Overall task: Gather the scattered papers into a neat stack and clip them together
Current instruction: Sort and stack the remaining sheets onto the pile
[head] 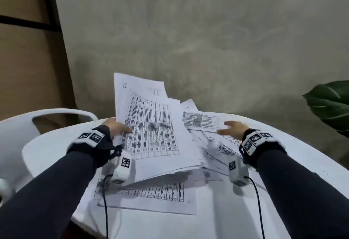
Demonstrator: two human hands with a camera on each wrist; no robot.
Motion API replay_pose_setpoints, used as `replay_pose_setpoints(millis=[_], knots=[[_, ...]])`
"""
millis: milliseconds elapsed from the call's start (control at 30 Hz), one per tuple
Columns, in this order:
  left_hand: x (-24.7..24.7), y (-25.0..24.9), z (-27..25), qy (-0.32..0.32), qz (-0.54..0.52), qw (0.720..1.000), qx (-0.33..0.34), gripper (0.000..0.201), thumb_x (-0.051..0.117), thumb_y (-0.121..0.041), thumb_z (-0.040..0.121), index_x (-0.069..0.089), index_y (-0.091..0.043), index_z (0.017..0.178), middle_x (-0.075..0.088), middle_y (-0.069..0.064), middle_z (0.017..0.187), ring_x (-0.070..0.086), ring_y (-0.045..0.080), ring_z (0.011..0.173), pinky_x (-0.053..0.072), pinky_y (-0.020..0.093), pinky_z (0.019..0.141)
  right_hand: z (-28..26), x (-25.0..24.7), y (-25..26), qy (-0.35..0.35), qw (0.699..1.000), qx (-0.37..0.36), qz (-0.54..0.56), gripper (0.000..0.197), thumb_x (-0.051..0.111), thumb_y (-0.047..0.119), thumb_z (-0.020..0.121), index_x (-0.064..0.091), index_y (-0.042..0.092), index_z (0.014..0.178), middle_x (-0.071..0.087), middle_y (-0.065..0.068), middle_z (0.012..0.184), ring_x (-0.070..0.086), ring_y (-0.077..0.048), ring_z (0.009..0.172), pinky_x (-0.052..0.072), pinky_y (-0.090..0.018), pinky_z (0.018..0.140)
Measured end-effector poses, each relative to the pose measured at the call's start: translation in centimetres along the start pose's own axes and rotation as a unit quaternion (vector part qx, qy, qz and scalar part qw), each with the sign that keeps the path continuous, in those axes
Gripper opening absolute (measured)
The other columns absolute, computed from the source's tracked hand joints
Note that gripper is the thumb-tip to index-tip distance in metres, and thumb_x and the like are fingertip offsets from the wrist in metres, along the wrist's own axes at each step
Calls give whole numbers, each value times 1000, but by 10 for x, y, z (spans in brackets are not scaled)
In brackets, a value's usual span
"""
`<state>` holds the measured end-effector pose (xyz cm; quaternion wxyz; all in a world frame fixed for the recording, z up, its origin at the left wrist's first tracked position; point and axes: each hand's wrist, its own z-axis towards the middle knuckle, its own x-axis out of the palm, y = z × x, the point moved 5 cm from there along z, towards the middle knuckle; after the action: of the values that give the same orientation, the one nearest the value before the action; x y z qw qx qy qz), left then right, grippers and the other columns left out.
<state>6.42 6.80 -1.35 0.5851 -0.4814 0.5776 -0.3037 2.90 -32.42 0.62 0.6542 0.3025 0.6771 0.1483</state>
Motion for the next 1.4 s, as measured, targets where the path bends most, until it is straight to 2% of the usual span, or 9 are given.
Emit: replay_pose_setpoints(millis=[100,300,433,500,600,833,1100,1233,1400], knots=[[6,49,52,40,87,994,-52,86,94,-35,38,63,6,107,68,14,109,64,30,101,48,40,97,15,24,-25,43,977,10,-209,70,49,43,93,21,14,150,28,-12,155,30,-28,141,28,-33,113],[21,54,47,61,194,976,-74,57,80,-24,67,59,6,111,66,18,112,63,33,101,49,44,97,27,51,-35,148,923,7,-356,51,46,60,80,52,33,123,56,-11,133,55,-25,115,36,-29,87],[31,40,27,64,281,955,-77,50,71,-26,80,56,5,117,63,18,113,60,32,101,47,33,85,52,51,-14,144,908,-15,-392,71,54,77,54,71,26,101,69,4,113,63,-20,105,46,-33,98],[34,37,24,65,309,946,-79,52,69,-28,82,54,5,120,61,20,120,59,33,110,47,33,87,60,46,-1,109,921,-28,-374,54,58,64,69,70,14,85,69,-6,101,63,-24,98,49,-35,97],[36,36,17,67,324,940,-84,54,65,-31,85,51,4,124,58,19,126,57,32,115,47,31,91,78,49,8,60,937,-39,-342,48,57,35,89,55,7,127,56,-11,130,53,-28,121,44,-35,101],[40,34,15,63,326,939,-90,52,64,-26,87,49,4,126,50,11,101,49,22,90,39,23,78,113,75,29,9,943,-61,-326,67,44,41,93,20,11,148,23,-9,155,26,-36,141,22,-46,115],[39,37,21,79,322,940,-83,48,61,-25,89,52,5,124,51,11,104,47,22,92,37,23,79,107,88,53,50,942,-51,-328,40,53,27,94,57,2,124,55,-19,132,51,-32,124,41,-36,100],[39,38,21,86,298,947,-82,47,63,-23,87,54,6,122,59,17,119,51,26,95,41,28,87,106,90,75,64,944,-79,-315,36,53,37,90,66,4,92,61,-11,91,61,-25,96,47,-35,98],[38,35,15,83,305,945,-81,50,63,-25,87,52,6,125,54,19,131,52,33,119,41,33,100,100,78,43,65,924,-80,-368,51,60,33,86,51,17,133,54,-12,134,51,-31,124,43,-38,101]])
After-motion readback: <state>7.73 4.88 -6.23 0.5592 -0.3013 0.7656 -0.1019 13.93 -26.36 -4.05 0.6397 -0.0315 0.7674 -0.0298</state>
